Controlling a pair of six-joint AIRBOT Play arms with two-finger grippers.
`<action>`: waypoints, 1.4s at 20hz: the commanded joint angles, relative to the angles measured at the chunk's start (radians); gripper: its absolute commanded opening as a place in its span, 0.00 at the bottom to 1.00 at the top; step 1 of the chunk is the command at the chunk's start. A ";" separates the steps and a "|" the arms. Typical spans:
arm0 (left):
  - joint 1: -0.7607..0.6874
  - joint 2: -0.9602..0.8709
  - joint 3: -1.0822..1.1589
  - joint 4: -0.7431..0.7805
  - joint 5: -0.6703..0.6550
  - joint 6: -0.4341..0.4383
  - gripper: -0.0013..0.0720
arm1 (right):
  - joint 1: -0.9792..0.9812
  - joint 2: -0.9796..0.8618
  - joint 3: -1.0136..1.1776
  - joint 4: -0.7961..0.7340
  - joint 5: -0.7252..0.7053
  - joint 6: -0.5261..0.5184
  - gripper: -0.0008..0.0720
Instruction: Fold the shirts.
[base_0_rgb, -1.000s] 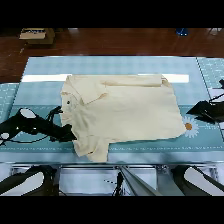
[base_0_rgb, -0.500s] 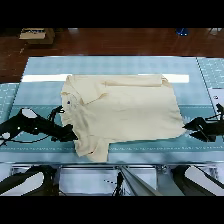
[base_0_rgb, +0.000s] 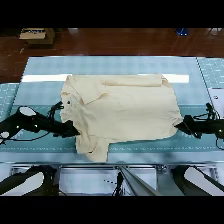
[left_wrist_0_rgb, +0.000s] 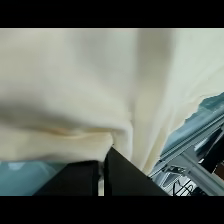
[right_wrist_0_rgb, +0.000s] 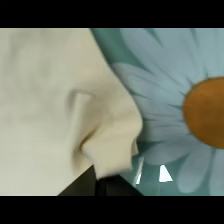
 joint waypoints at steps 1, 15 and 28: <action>0.001 0.079 0.105 -0.152 0.006 0.138 0.04 | 0.019 0.060 0.104 0.281 0.245 -0.223 0.05; 0.024 0.738 1.204 0.288 0.002 -0.289 0.04 | 0.023 0.671 1.106 0.053 -0.001 0.194 0.05; 0.024 0.732 1.315 0.544 -0.573 -0.423 0.04 | 0.068 0.612 1.350 -0.252 0.608 0.241 0.05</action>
